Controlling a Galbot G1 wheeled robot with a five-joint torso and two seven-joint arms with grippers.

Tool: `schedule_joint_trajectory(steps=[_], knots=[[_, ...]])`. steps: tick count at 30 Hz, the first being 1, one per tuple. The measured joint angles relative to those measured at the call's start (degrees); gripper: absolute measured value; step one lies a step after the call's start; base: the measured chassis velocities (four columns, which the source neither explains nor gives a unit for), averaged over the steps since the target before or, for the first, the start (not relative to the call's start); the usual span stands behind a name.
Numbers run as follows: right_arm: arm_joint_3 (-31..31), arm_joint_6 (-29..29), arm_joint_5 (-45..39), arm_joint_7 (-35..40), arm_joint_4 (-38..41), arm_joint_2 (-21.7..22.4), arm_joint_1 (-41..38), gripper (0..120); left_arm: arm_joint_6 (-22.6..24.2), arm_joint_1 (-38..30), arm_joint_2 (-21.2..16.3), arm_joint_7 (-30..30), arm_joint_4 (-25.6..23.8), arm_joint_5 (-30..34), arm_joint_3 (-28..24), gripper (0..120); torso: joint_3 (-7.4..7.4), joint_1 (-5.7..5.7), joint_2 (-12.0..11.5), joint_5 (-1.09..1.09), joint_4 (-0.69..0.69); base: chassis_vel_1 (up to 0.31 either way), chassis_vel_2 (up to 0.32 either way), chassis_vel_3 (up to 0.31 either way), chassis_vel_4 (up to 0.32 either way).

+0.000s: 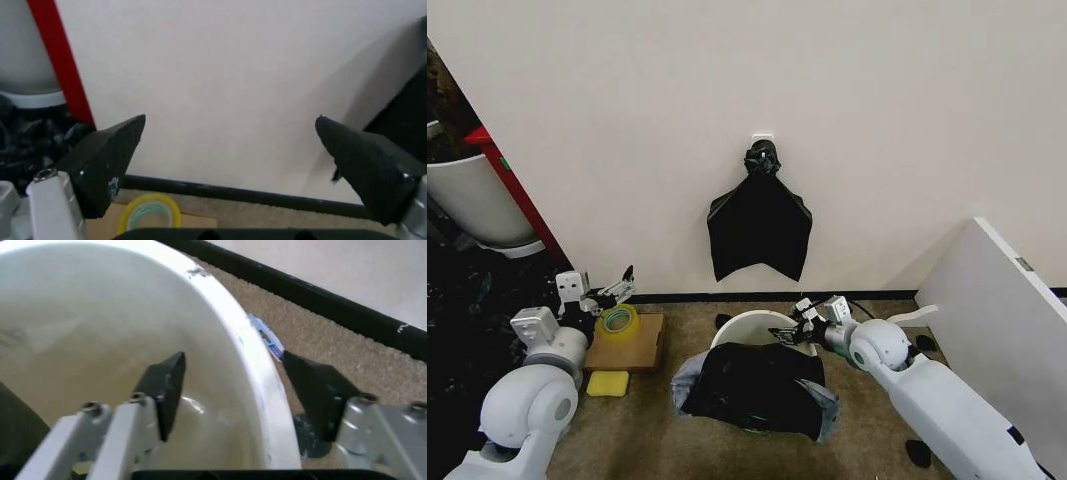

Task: Place the garbage bag over the trash bin.

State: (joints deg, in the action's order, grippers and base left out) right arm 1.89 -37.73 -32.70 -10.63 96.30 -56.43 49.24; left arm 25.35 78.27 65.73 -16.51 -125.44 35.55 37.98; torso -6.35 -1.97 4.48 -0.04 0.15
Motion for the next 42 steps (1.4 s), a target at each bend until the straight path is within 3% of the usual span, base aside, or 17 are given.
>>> schedule_joint_trajectory(steps=[10, 16, 17, 19, 20, 22, 23, 27, 36, 42], knots=[[-0.09, -0.39, -4.05, 9.61, 3.72, 2.72, 3.61, 14, -0.4, -0.2, 0.24, -3.11, 1.17, 0.35, 0.56, 100, 0.0, 0.0, 0.0, 0.01, 0.0, 0.0, 0.0, 0.0, 0.0], [0.17, 2.46, -8.95, 17.3, 6.32, 4.04, 6.2, 1, -0.58, 0.35, 0.64, -3.96, 1.2, 0.15, 0.1, 100, 0.0, 0.0, 0.0, 0.0, 0.0, 0.0, 0.0, 0.0, 0.0], [0.17, 4.19, -14.85, 26.36, 8.89, 3.9, 8.3, 1, -0.64, 0.71, 1.1, -4.27, 1.0, 0.05, -0.24, 100, 0.0, 0.0, 0.0, 0.0, 0.0, 0.0, 0.0, 0.0, 0.0], [-0.12, 6.57, -20.82, 35.45, 11.88, 2.85, 10.36, 0, -0.66, 1.07, 1.34, -4.43, 0.55, -0.01, -0.42, 100, 0.0, 0.0, 0.0, 0.0, 0.0, 0.0, 0.0, 0.0, 0.0], [-0.12, 6.57, -20.82, 35.45, 11.88, 2.85, 10.36, 0, -0.66, 1.07, 1.34, -4.43, 0.55, -0.01, -0.42, 100, 0.0, 0.0, 0.0, 0.0, 0.0, 0.0, 0.0, 0.0, 0.0], [-1.69, 10.75, -26.74, 44.29, 15.92, 0.37, 13.96, 0, -0.68, 1.63, 1.53, -4.66, -0.06, -0.14, -0.49, 100, 0.0, 0.0, 0.0, -0.01, -0.01, 0.0, 0.0, 0.0, 0.0], [-1.69, 10.75, -26.74, 44.29, 15.92, 0.37, 13.96, 0, -0.68, 1.63, 1.53, -4.66, -0.06, -0.14, -0.49, 100, 0.0, 0.0, 0.0, -0.01, -0.01, 0.0, 0.0, 0.0, 0.0], [-4.65, 17.38, -33.41, 56.32, 21.41, -4.6, 18.89, 0, -0.71, 3.08, 1.58, -4.99, -1.45, -0.86, -0.9, 100, 0.01, 0.01, 0.0, -0.03, 0.0, 0.0, 0.0, 0.0, 0.0], [-3.57, 27.56, -30.42, 67.17, 19.63, -11.53, 21.73, 0, -0.62, 4.31, 1.79, -5.05, -3.66, -2.49, -2.55, 100, 0.01, 0.01, 0.0, 0.0, 0.0, 0.0, 0.0, 0.0, 0.0], [-2.17, 28.52, -28.91, 69.72, 19.4, -12.36, 23.18, 0, -0.57, 4.69, 1.93, -5.04, -3.83, -2.91, -2.71, 100, 0.01, 0.01, 0.0, 0.0, -0.01, 0.0, 0.0, 0.0, 0.0]])
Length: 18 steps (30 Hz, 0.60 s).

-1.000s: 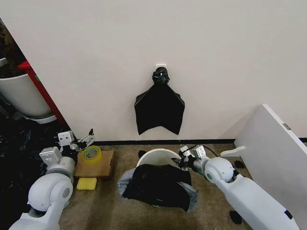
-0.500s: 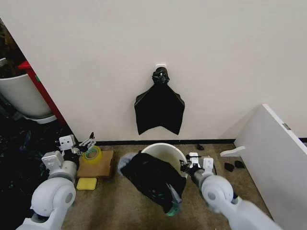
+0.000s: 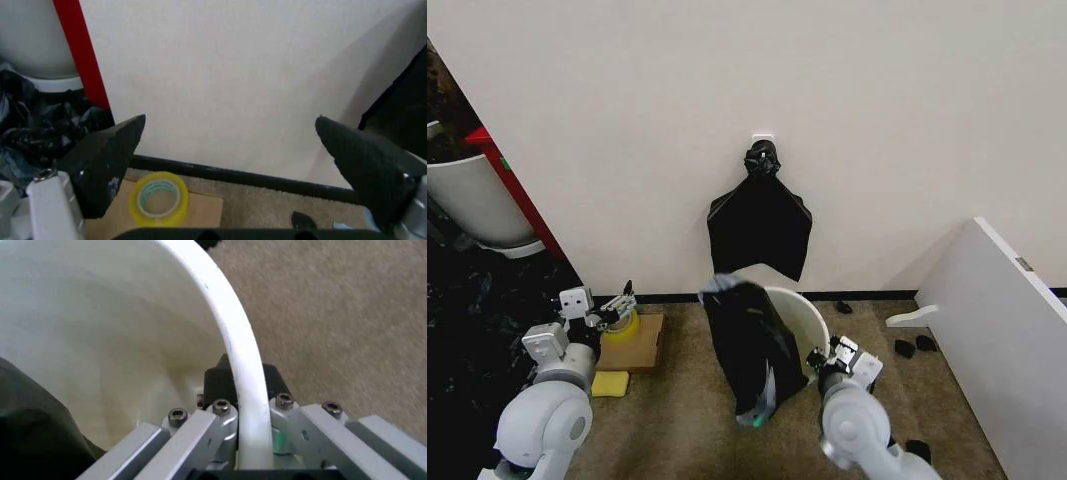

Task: Place the garbage bag over the trash bin.

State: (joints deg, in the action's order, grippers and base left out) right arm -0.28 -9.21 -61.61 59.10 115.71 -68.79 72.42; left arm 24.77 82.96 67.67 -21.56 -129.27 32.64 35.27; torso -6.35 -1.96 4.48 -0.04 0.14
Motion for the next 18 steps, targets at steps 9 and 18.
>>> schedule_joint_trajectory(steps=[9, 18], knots=[[0.88, 0.48, 4.17, 2.31, 1.56, -0.46, 1.88, 10, 0.0, 0.47, 0.59, -0.02, 0.0, -0.97, -1.05, 100, 0.0, -0.01, 0.0, 0.01, 0.0, 0.0, 0.0, 0.0, 0.0], [1.55, 5.67, 23.56, -6.57, 5.43, 4.62, 4.29, 39, 0.0, 0.74, 0.23, -0.13, 0.08, -1.43, -1.79, 100, 0.0, -0.01, 0.01, 0.0, 0.01, 0.0, 0.0, 0.0, 0.0]])
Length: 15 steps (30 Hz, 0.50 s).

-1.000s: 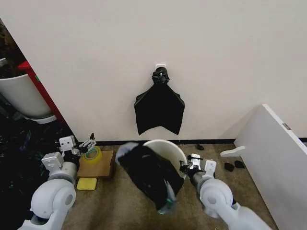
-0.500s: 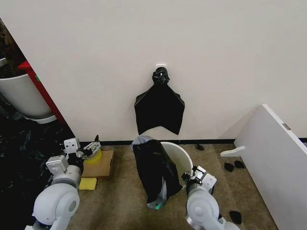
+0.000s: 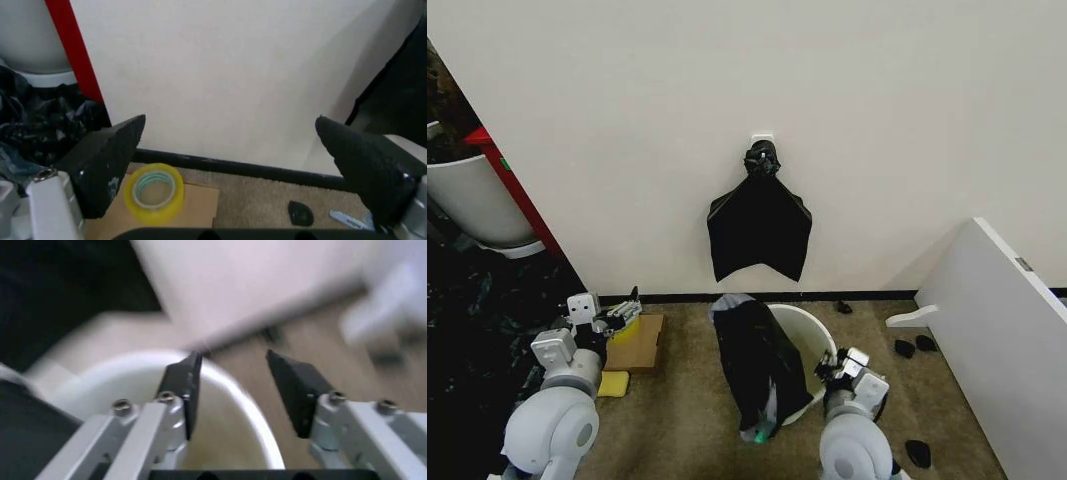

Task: Place the garbage bag over the trash bin.

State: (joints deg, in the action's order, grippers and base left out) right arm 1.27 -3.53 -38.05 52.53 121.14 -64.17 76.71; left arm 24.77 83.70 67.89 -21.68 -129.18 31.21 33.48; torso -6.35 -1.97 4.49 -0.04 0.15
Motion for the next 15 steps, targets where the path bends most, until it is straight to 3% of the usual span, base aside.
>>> schedule_joint_trajectory(steps=[1, 2, 4, 8, 10, 13, 15], knots=[[0.28, 0.95, 1.97, -1.88, 0.14, 0.59, 0.07, 41, 0.0, 0.0, -0.05, -0.01, 0.04, -0.06, -0.1, 100, 0.0, 0.0, 0.0, 0.01, 0.0, 0.0, 0.0, 0.0, 0.0], [2.7, 3.18, 7.53, -10.68, 1.69, 3.48, -0.33, 51, -0.02, -0.06, -0.18, -0.02, 0.53, -0.5, -0.79, 100, 0.0, 0.0, 0.0, 0.0, 0.0, 0.0, 0.0, 0.0, 0.0], [4.04, 2.94, 8.1, -13.36, 2.43, 4.43, -0.93, 55, -0.04, -0.13, -0.2, -0.03, 0.87, -0.82, -1.21, 100, 0.0, 0.0, 0.0, 0.0, -0.01, 0.0, 0.0, 0.0, 0.0], [10.22, -4.24, 10.17, -21.69, 2.35, 7.61, -5.72, 75, -0.15, -0.5, -0.35, -0.05, 2.12, -1.77, -2.87, 100, 0.0, 0.0, 0.0, 0.01, -0.02, 0.0, 0.0, 0.0, 0.0], [10.95, -6.71, 9.5, -22.71, 2.23, 7.99, -6.62, 79, -0.15, -0.56, -0.48, -0.06, 2.41, -1.91, -3.07, 100, -0.01, 0.0, 0.0, 0.01, -0.01, 0.0, 0.0, 0.0, 0.0], [12.72, -16.54, 7.65, -20.96, 1.82, 8.32, -9.64, 93, -0.16, -0.65, -0.84, -0.1, 2.89, -2.21, -3.39, 100, -0.01, 0.0, 0.0, 0.0, -0.02, 0.0, 0.0, 0.0, 0.0], [12.97, -19.04, 8.24, -19.63, 1.21, 8.31, -10.4, 97, -0.16, -0.64, -0.85, -0.14, 2.91, -2.36, -3.61, 100, -0.01, 0.0, 0.0, 0.0, -0.02, 0.0, 0.0, 0.0, 0.0]])
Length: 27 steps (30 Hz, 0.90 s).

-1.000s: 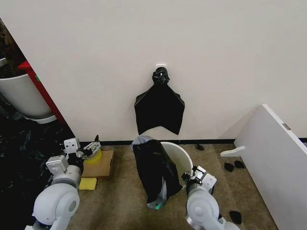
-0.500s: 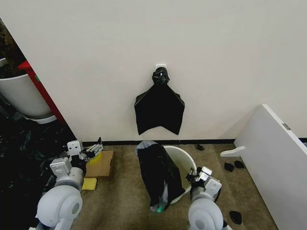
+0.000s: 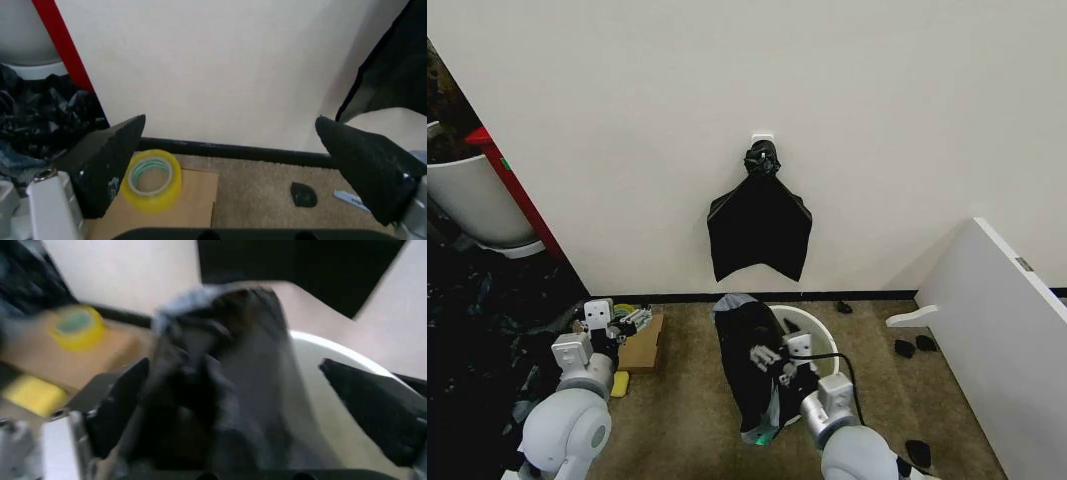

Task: Place the garbage bag over the trash bin.

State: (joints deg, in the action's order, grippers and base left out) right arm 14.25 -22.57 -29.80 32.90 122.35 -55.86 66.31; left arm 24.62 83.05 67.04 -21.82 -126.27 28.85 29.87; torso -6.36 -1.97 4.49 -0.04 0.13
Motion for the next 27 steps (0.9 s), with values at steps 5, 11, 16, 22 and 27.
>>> schedule_joint_trajectory(steps=[5, 11, 16, 22, 27], knots=[[-0.3, -3.68, -3.81, 3.45, 0.46, -0.11, -0.39, 89, -0.08, 0.49, 0.19, -0.4, -0.46, -0.73, -2.9, 100, 0.0, 0.0, 0.0, 0.01, 0.01, 0.0, 0.0, 0.0, 0.0], [-2.42, -6.79, -12.1, 6.71, 3.45, 0.16, 0.61, 66, -0.15, 0.69, -0.27, -0.61, -1.67, -2.46, -8.59, 100, 0.0, 0.0, 0.0, 0.01, 0.02, 0.0, 0.0, 0.0, 0.0], [-4.83, -6.94, -16.98, 7.33, 4.36, 0.2, 1.71, 49, -0.14, 1.01, -0.64, -0.67, -1.96, -4.26, -11.24, 100, 0.0, 0.0, 0.0, 0.01, 0.02, 0.0, 0.0, 0.0, 0.0], [-7.12, -5.66, -16.81, 6.2, 2.62, -0.35, 2.49, 26, -0.48, 3.4, -1.36, -0.72, -3.92, -5.82, -14.92, 100, 0.01, 0.0, -0.01, 0.0, 0.01, 0.0, 0.0, 0.0, 0.0], [-8.72, -4.17, -15.54, 6.09, 1.65, -0.6, 3.71, 5, 0.66, 4.55, -2.03, -0.51, -5.65, -2.48, -15.65, 100, 0.01, 0.0, -0.01, 0.01, 0.01, 0.0, 0.0, 0.0, 0.0]])
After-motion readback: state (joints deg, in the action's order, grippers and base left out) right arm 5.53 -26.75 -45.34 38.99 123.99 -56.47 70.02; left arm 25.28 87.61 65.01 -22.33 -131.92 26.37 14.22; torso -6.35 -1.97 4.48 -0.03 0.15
